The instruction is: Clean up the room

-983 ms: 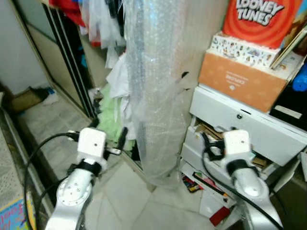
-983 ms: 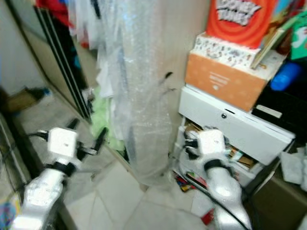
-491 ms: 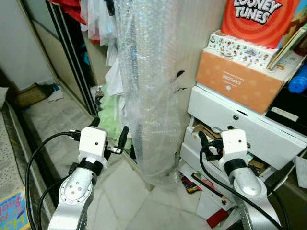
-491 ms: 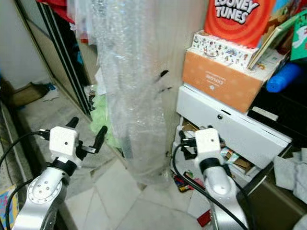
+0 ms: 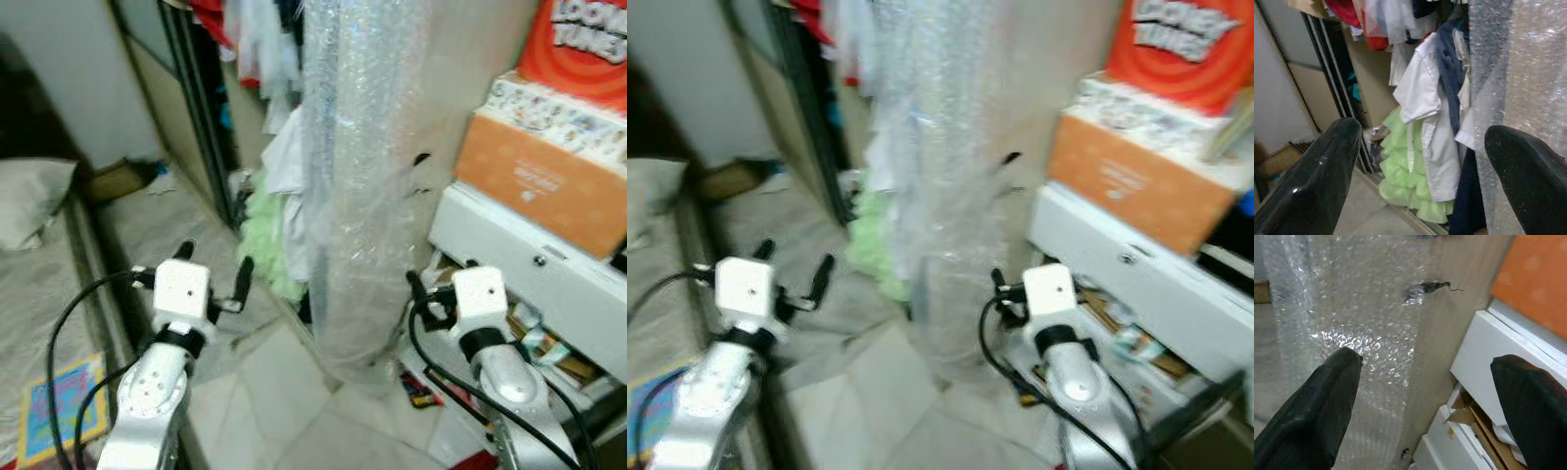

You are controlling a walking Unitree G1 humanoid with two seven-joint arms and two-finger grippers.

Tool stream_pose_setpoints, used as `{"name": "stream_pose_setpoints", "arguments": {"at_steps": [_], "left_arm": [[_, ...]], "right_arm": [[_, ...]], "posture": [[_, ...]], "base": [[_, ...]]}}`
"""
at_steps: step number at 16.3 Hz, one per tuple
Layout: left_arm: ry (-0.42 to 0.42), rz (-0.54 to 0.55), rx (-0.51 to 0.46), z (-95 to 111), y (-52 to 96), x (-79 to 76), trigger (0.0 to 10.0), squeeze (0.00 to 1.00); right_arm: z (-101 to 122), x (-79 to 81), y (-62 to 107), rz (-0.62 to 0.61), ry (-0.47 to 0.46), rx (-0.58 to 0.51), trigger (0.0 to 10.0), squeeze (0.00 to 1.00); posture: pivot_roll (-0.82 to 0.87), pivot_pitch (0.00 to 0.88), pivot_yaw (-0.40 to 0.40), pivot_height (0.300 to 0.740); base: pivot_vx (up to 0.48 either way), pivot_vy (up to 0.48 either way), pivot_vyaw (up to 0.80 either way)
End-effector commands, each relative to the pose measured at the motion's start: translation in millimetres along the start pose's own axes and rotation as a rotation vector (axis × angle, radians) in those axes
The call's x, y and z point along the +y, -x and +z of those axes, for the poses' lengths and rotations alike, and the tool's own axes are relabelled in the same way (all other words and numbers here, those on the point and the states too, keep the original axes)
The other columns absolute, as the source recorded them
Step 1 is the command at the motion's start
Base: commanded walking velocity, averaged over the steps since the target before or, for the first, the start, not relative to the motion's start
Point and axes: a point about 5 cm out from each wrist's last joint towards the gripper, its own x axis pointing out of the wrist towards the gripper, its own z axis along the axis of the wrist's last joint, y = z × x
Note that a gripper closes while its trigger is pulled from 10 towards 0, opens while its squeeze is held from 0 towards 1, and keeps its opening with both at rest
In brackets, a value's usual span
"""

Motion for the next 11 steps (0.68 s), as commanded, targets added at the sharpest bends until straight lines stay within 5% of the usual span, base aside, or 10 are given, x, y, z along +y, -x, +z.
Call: {"name": "stream_pose_setpoints", "arguments": {"at_steps": [1,6,11], "left_arm": [[-0.018,0.003,-0.002,0.8,0.1,2.0,10.0,0.00],[-0.014,-0.012,-0.001,0.3,-0.6,0.2,10.0,0.00],[-0.010,-0.021,-0.003,0.2,-0.5,-0.8,10.0,0.00]], "right_arm": [[3.7,-0.9,-1.3,-0.003,-0.003,-0.014,10.0,0.00],[3.7,-0.4,-1.5,-0.001,0.001,-0.016,10.0,0.00],[3.1,0.3,-1.7,0.003,0.001,-0.016,10.0,0.00]], "posture": [[-0.10,0.027,-0.012,0.740],[-0.10,0.021,-0.011,0.740],[-0.10,0.018,-0.010,0.740]], "base": [[0.000,0.000,0.57],[0.000,0.000,0.19],[0.000,-0.289,0.00]]}}
